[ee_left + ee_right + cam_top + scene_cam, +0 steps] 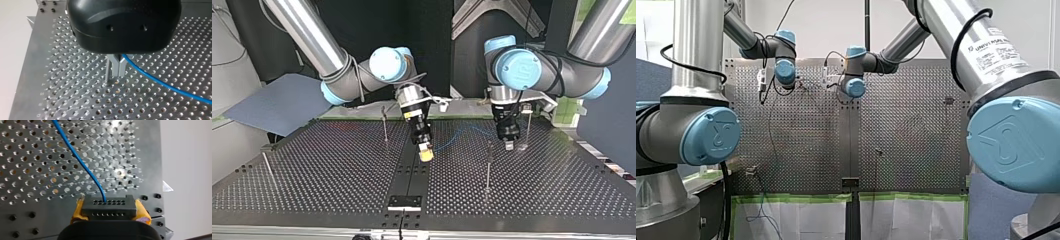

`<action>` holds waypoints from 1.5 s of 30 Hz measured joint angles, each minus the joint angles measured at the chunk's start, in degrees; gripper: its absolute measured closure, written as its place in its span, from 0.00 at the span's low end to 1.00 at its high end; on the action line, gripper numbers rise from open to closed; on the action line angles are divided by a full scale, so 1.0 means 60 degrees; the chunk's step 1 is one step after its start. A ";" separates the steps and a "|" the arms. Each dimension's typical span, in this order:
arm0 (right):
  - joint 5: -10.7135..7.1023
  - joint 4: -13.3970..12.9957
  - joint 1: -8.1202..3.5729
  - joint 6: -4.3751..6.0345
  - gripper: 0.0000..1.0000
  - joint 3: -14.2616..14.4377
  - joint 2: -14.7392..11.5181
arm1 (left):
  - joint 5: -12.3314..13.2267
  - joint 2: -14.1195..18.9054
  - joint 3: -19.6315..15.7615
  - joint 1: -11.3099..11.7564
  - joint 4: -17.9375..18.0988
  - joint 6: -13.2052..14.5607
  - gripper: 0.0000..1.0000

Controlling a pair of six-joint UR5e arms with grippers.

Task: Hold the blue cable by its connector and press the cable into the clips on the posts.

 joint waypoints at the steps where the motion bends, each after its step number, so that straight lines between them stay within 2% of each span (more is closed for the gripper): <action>1: -0.0003 0.0015 0.0000 0.0001 1.00 -0.0041 0.0050 | 0.0004 -0.0006 0.0040 0.0023 0.0003 -0.0040 1.00; 11: -0.0018 0.0082 -0.0009 0.0003 1.00 -0.0399 0.0281 | -0.0003 -0.0415 0.0517 0.0219 -0.0114 -0.0294 1.00; 17: -0.0012 0.0110 -0.0018 0.0002 1.00 -0.0513 0.0445 | -0.0085 -0.0506 0.0584 0.0404 -0.0060 -0.0477 1.00; 24: -0.0001 0.0103 -0.0064 0.0002 1.00 -0.0555 0.0596 | -0.0183 -0.0509 0.0590 0.0488 0.0068 -0.0458 1.00; 30: 0.0006 0.0092 -0.0092 0.0002 1.00 -0.0574 0.0672 | -0.0166 -0.0511 0.0591 0.0374 0.0421 -0.0474 1.00; 34: 0.0001 0.0090 -0.0091 -0.0004 1.00 -0.0596 0.0729 | -0.0177 -0.0512 0.0591 0.0299 0.0444 -0.0476 1.00; 39: -0.0006 0.0089 -0.0094 -0.0023 1.00 -0.0644 0.0746 | -0.0205 -0.0511 0.0591 0.0159 0.0174 -0.0479 1.00; 45: -0.0007 0.0091 -0.0074 -0.0018 1.00 -0.0667 0.0752 | -0.0500 -0.0494 0.0586 -0.0111 -0.0351 -0.0561 1.00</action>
